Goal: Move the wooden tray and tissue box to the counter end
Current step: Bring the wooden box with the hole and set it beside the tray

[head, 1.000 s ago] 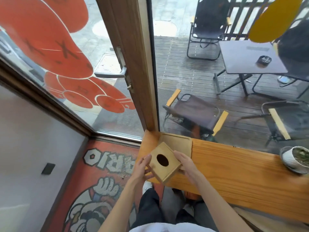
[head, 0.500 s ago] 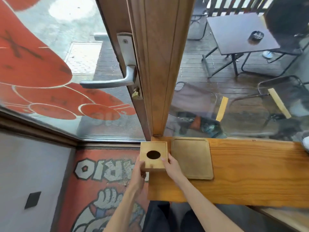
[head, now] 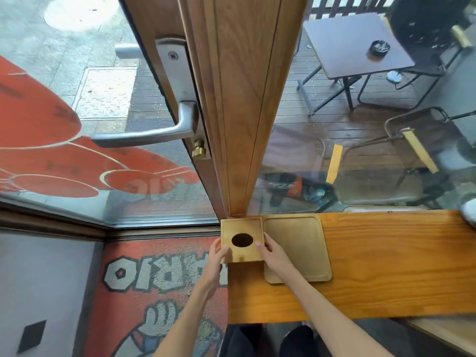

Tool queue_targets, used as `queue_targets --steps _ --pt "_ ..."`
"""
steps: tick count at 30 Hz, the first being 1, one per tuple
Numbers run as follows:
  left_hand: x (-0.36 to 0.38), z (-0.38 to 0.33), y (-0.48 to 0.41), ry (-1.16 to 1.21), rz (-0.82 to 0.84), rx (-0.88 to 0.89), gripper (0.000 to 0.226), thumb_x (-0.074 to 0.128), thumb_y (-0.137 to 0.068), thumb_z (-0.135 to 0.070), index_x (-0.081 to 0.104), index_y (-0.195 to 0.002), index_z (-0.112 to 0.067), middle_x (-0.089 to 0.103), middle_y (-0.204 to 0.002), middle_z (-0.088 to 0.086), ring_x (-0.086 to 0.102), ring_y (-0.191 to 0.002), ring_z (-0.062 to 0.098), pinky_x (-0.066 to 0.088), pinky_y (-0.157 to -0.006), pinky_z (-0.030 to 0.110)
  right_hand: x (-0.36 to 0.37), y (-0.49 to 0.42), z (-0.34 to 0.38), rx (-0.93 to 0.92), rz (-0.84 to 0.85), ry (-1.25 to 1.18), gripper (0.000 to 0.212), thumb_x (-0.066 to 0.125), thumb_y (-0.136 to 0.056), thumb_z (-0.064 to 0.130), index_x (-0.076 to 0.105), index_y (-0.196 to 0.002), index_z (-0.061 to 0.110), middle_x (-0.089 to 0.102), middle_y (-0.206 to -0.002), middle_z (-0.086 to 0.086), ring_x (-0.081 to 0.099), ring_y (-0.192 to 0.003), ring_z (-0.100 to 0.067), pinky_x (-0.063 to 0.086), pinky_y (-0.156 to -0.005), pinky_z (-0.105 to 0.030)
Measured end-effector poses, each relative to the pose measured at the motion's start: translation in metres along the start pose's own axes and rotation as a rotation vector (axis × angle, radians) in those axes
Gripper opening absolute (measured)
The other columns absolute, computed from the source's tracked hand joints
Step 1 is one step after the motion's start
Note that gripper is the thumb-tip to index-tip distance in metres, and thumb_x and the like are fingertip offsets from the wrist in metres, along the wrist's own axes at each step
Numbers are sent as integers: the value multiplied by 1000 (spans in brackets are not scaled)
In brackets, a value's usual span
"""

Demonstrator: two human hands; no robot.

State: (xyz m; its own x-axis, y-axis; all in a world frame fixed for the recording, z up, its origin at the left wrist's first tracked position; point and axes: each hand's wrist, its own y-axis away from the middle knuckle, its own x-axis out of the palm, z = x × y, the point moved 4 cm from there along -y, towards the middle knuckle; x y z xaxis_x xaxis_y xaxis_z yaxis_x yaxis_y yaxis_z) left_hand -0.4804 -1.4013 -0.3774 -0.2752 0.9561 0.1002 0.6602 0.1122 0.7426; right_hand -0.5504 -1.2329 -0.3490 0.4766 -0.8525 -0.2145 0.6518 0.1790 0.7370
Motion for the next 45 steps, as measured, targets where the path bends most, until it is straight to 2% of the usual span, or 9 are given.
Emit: queue_targets --steps 7,14,19,23,33,36,39,41,45 --pt "6 -12 -13 -125 55 76 89 61 -77 -77 25 -152 -44 45 -155 -2 48 -139 22 38 -116 54 -6 -22 -18 52 -27 187 72 39 -89 70 24 -153 40 33 -160 2 16 -152 -35 19 -120 -59" --pt "11 -21 -13 -173 72 135 68 52 -93 -62 28 -152 -38 53 -147 -6 52 -135 15 40 -116 48 -4 -18 -3 58 -63 392 56 22 -103 51 21 -156 33 30 -161 -3 1 -153 -37 6 -122 -55" --pt "15 -31 -10 -169 49 138 59 48 -100 -50 30 -153 -30 54 -146 -5 52 -133 11 46 -106 27 -3 -24 -5 12 -92 377 57 24 -102 50 24 -155 30 36 -159 0 8 -153 -34 13 -122 -53" --pt "17 -33 -11 -157 55 147 77 52 -93 -62 22 -157 -34 39 -159 -5 38 -145 19 32 -120 46 -4 -25 -6 -13 -64 191 57 28 -101 52 28 -154 31 45 -153 -1 38 -143 -25 32 -117 -45" --pt "15 -32 -18 -139 80 63 74 59 -93 -54 22 -156 -39 49 -151 -2 53 -134 19 42 -115 47 -15 -18 -1 -23 -40 192 57 28 -103 48 23 -156 25 33 -159 2 29 -148 -21 24 -119 -39" --pt "15 -32 -19 -132 80 36 80 62 -88 -61 20 -155 -44 45 -155 -3 49 -137 24 38 -117 51 -35 -22 -6 -70 -235 233 54 34 -102 47 35 -151 26 37 -158 -2 32 -146 -21 28 -119 -45" --pt "19 -39 -13 -143 65 49 77 57 -95 -52 15 -158 -37 41 -153 -6 41 -141 22 31 -121 50 -77 -24 -21 45 -462 437 63 48 -98 44 26 -154 28 20 -163 -10 14 -151 -33 21 -120 -54" --pt "19 -41 -12 -129 66 57 73 56 -97 -49 16 -157 -35 40 -154 -7 41 -140 20 29 -121 46 -109 -19 -37 169 -520 393 73 54 -96 38 17 -157 22 13 -165 -12 11 -151 -36 20 -120 -55" --pt "19 -37 -15 -131 63 46 89 62 -85 -64 17 -157 -39 35 -160 -6 38 -144 23 29 -121 52 -153 -20 -68 284 -458 300 73 56 -96 37 21 -156 12 28 -160 -15 30 -146 -35 30 -116 -50"
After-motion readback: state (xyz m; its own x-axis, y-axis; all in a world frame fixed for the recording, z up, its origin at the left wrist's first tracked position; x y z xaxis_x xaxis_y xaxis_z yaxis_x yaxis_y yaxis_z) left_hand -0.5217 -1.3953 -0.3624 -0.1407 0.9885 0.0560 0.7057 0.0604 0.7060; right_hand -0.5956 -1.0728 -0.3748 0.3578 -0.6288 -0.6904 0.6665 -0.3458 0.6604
